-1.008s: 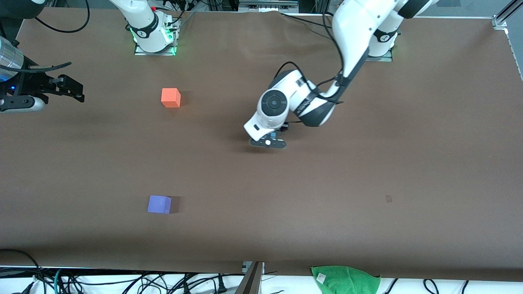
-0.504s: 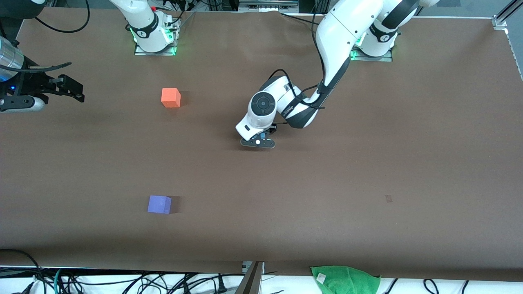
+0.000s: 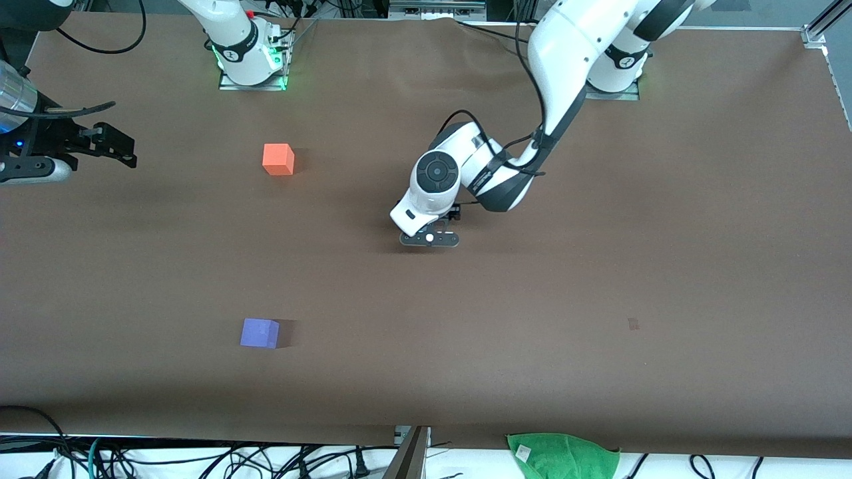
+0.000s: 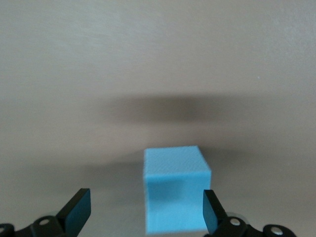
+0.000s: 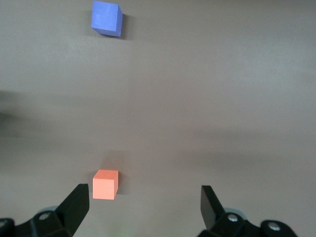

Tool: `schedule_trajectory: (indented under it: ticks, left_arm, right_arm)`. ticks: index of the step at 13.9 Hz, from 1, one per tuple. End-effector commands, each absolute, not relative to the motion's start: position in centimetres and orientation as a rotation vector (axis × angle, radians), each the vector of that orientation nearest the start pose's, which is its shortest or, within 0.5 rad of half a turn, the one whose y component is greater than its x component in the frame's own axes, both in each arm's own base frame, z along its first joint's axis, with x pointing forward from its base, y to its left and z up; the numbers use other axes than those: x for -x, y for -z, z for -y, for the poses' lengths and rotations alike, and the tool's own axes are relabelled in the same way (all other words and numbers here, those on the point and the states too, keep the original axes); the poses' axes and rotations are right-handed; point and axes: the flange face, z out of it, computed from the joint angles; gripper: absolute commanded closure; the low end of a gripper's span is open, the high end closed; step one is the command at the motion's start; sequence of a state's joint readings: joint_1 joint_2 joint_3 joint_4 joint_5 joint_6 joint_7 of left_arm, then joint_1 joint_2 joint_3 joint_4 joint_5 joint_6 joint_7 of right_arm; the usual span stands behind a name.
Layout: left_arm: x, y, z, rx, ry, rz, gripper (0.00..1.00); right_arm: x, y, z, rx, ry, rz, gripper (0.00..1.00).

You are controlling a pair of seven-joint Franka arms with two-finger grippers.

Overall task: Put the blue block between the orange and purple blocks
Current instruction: 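Carry the blue cube with the left gripper toward the table middle, then release the blue cube with the left gripper while the right gripper reaches out, then reach the right gripper to the blue cube while the left gripper withdraws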

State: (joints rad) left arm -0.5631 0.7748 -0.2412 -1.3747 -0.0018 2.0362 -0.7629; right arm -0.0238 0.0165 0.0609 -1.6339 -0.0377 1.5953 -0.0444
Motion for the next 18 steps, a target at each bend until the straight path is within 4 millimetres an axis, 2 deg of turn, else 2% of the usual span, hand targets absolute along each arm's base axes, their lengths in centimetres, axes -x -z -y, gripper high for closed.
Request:
schedule_trajectory:
  ticks: [1, 4, 5, 6, 8, 10, 13, 14, 15, 17, 18]
  left_arm:
    - [-53.1, -31.9, 46.5, 3.146, -0.354, 0.025, 0.0]
    - [-55.8, -38.4, 39.8, 3.195, -0.502, 0.021, 0.0]
    - [-56.9, -39.8, 37.0, 3.194, -0.523, 0.019, 0.0]
    - [-57.7, -40.6, 34.7, 3.181, -0.546, 0.037, 0.0]
    - [-59.2, -41.0, 29.9, 3.145, -0.597, 0.02, 0.0]
    - [-61.3, -43.3, 23.1, 3.18, -0.569, 0.011, 0.0]
    - [-63.6, -45.7, 12.4, 3.206, -0.511, 0.127, 0.0]
    - [-64.0, -46.5, 9.5, 3.19, -0.462, 0.134, 0.0]
    - [-64.2, -47.5, 6.9, 3.176, -0.423, 0.141, 0.0]
    - [-64.3, -49.0, 1.8, 3.183, -0.375, 0.228, 0.0]
    - [-64.3, -49.5, 0.5, 3.189, -0.361, 0.261, 0.0]
  right_arm:
    - [-56.9, -59.0, -2.0, 3.168, -0.075, 0.117, 0.0]
    - [-57.0, -58.5, -2.7, 3.141, -0.086, 0.123, 0.0]
    - [-57.0, -58.5, -2.9, 3.134, -0.084, 0.127, 0.0]
    - [-57.3, -58.0, -3.1, 3.131, -0.098, 0.137, 0.0]
    - [-58.1, -56.0, -3.5, 3.125, -0.153, 0.16, 0.0]
    - [-58.3, -55.1, -3.7, 3.121, -0.177, 0.172, 0.0]
    - [-58.8, -52.9, -10.1, 3.092, -0.204, 0.297, 0.0]
    - [-59.1, -52.5, -12.5, 3.098, -0.159, 0.251, 0.0]
    - [-59.3, -51.7, -14.9, 3.107, -0.133, 0.126, 0.0]
    - [-59.2, -49.4, -19.7, 3.121, -0.14, -0.032, 0.0]
    - [-59.1, -48.5, -21.9, 3.116, -0.116, -0.056, 0.0]
